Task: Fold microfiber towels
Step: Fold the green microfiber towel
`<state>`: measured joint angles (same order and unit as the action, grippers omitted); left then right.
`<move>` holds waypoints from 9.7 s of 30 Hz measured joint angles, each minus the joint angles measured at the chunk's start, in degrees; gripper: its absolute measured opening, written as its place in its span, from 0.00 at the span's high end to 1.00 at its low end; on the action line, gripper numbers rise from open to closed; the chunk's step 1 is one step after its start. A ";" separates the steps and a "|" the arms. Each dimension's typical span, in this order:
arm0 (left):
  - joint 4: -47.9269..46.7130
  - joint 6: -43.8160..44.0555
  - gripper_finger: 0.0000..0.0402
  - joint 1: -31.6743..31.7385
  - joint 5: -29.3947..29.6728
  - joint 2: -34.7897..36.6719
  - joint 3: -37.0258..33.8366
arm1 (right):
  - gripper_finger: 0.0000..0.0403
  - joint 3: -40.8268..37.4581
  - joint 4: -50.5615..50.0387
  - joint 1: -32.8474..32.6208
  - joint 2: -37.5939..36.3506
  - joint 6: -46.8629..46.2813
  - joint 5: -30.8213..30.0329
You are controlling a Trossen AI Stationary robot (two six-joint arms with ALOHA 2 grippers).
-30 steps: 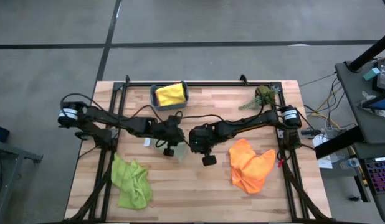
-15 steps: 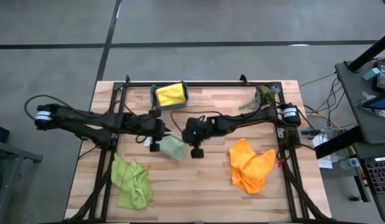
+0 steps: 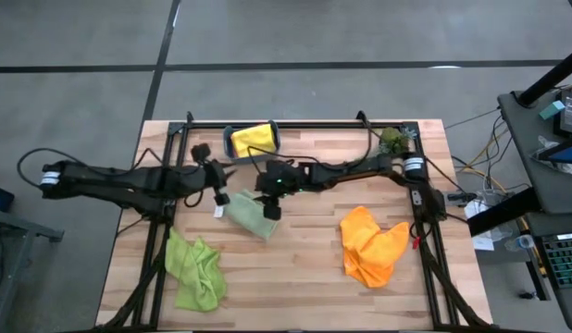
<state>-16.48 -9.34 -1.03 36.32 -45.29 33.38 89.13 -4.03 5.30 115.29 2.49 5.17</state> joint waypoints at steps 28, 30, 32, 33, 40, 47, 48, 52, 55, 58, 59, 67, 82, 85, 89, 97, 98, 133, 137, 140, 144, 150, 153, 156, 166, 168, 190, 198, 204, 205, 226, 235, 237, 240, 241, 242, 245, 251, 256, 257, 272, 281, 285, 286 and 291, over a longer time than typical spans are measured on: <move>2.62 -0.10 0.86 0.01 8.13 0.81 -1.44 | 0.64 24.71 -11.12 2.25 19.82 -2.52 7.10; 4.24 -0.07 0.86 0.03 8.15 -0.17 -1.46 | 0.68 24.63 -11.35 2.25 19.82 -2.40 7.33; 5.46 -0.10 0.86 0.01 8.14 -0.84 -1.46 | 0.75 24.60 -11.60 2.25 19.82 -1.38 7.46; 6.38 -0.22 0.86 0.01 8.14 -1.24 -1.46 | 0.79 24.60 -11.65 2.25 19.82 -0.57 7.48; 6.79 -0.44 0.86 0.06 7.99 -3.69 -1.51 | 0.97 24.54 -14.27 1.80 19.28 5.02 7.95; 7.10 0.46 0.86 0.98 3.56 -6.01 -3.41 | 0.98 24.54 -19.55 1.86 16.16 7.44 7.85; 7.07 1.14 0.86 1.35 2.89 -6.18 -4.01 | 0.98 24.54 -20.41 1.86 15.94 7.81 7.67; 6.96 3.22 0.86 3.50 -3.14 -7.54 -6.41 | 0.98 24.47 -24.06 1.60 14.37 9.38 5.22; 8.98 3.31 0.86 4.95 -8.66 -9.04 -7.77 | 0.98 24.47 -26.04 1.57 13.38 10.21 4.77; 12.94 2.68 0.86 6.59 -13.56 -10.74 -9.66 | 0.98 24.45 -27.57 1.57 13.06 10.65 4.62; 13.98 2.62 0.86 7.18 -14.66 -11.42 -10.07 | 0.98 24.45 -28.21 1.50 13.06 10.80 3.97; 16.64 0.08 0.86 9.17 -18.70 -17.95 -10.35 | 0.98 24.32 -32.89 1.46 12.54 11.74 0.71; 19.92 -0.16 0.86 9.30 -22.10 -29.36 -9.65 | 0.98 23.81 -38.06 1.31 10.72 13.33 -0.93; 20.58 -0.12 0.86 9.29 -22.41 -30.30 -9.65 | 0.98 23.09 -39.10 1.33 10.72 13.34 -4.04; 20.58 -0.12 0.86 9.28 -22.43 -30.32 -9.65 | 0.98 20.42 -38.55 1.33 10.70 13.54 -5.20; 23.43 -0.12 0.86 9.28 -22.43 -29.64 -9.61 | 0.98 14.87 -33.34 1.33 10.61 12.49 -5.31; 23.51 -0.13 0.86 9.28 -22.43 -29.63 -9.50 | 0.98 14.72 -33.20 1.33 10.59 12.47 -5.31; 37.07 2.94 0.86 9.08 -29.40 -35.08 -8.61 | 0.76 7.38 -29.70 -2.70 0.15 6.47 1.58; 43.09 2.96 0.86 9.08 -29.40 -39.17 -8.61 | 0.87 1.40 -17.76 -3.87 0.10 6.32 5.60; 46.80 2.96 0.86 9.08 -29.36 -42.03 -8.61 | 0.94 -3.54 -9.87 -4.11 0.10 6.33 5.85; 49.25 2.95 0.86 9.14 -29.12 -45.30 -8.58 | 0.98 -9.79 0.67 -4.07 0.10 5.86 7.38; 49.94 3.01 0.86 9.17 -27.62 -48.78 -8.44 | 0.98 -18.25 16.06 -4.04 0.10 4.69 11.31; 49.82 3.01 0.86 9.21 -27.28 -49.06 -8.26 | 0.98 -21.64 21.52 -3.88 0.10 3.70 12.92; 49.49 2.95 0.86 9.23 -27.10 -48.96 -8.12 | 0.98 -24.76 26.90 -3.80 0.10 1.71 13.53; 49.26 2.81 0.86 9.30 -25.94 -48.93 -8.17 | 0.98 -30.53 33.64 -3.82 -0.65 -2.52 14.44; 49.24 2.81 0.86 9.34 -25.91 -48.93 -8.16 | 0.98 -31.05 33.49 -3.82 -1.14 -2.98 14.94; 47.02 1.50 0.86 9.69 -23.90 -38.96 -8.29 | 0.98 -31.46 23.13 -4.28 -10.39 1.90 15.74; 55.35 2.61 0.86 9.67 -24.40 -47.05 -7.88 | 0.98 -31.63 22.66 -4.63 -10.12 2.47 15.69; 55.39 2.65 0.86 9.67 -24.28 -50.43 -7.03 | 0.98 -31.77 22.81 -4.59 -7.44 1.59 16.02; 55.44 2.70 0.86 9.67 -23.98 -50.86 -6.98 | 0.98 -31.77 22.79 -4.55 -7.27 1.34 16.36; 53.58 2.53 0.86 9.78 -19.39 -48.55 -6.79 | 0.98 -30.23 7.50 -3.78 -8.89 3.62 18.01; 45.34 2.41 0.86 9.29 -20.45 -38.35 -6.94 | 0.98 -26.08 -7.92 -3.78 -13.23 7.98 13.57; 43.08 2.48 0.86 9.08 -23.14 -36.21 -7.18 | 0.98 -24.97 -10.85 -3.78 -13.60 8.11 12.45; 42.43 2.83 0.86 8.87 -29.31 -34.91 -7.78 | 0.98 -23.70 -13.29 -3.87 -13.90 7.82 12.30; 42.31 2.93 0.86 8.72 -30.78 -34.85 -7.98 | 0.98 -23.40 -13.63 -3.89 -13.97 7.72 12.22; 42.38 2.97 0.86 8.56 -31.53 -34.94 -8.01 | 0.98 -23.21 -13.99 -3.91 -14.06 7.67 12.18; 43.27 3.01 0.86 8.31 -31.72 -36.74 -8.01 | 0.98 -23.18 -14.23 -3.91 -14.15 7.61 10.91; 51.57 3.05 0.86 8.40 -31.50 -44.05 -8.06 | 0.98 -23.69 -13.74 -3.91 -14.01 7.53 9.61; 55.45 3.05 0.86 8.42 -28.63 -50.23 -6.90 | 0.98 -25.07 -11.63 -3.89 -13.70 7.48 9.54; 55.49 3.05 0.86 8.42 -27.92 -51.10 -6.68 | 0.98 -25.49 -11.18 -3.89 -13.65 7.46 9.51; 53.49 2.98 0.86 8.49 -24.95 -52.07 -4.71 | 0.98 -27.23 -9.83 -3.78 -13.14 8.36 6.22; 47.49 2.48 0.86 8.53 -24.26 -43.87 -4.82 | 0.98 -26.42 -15.10 -3.78 -16.72 10.64 2.07; 45.33 2.57 0.86 8.41 -24.42 -41.30 -4.87 | 0.98 -25.18 -17.67 -3.78 -17.40 10.91 1.12; 44.56 2.60 0.86 8.40 -24.87 -40.70 -4.89 | 0.98 -24.73 -18.82 -3.78 -17.57 10.79 0.63; 39.85 2.69 0.86 8.17 -31.10 -39.18 -4.98 | 0.98 -23.18 -19.96 -4.15 -17.73 9.40 0.61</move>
<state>23.37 -6.65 7.14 5.22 -84.46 28.40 65.95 -23.99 1.15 97.56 11.89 5.78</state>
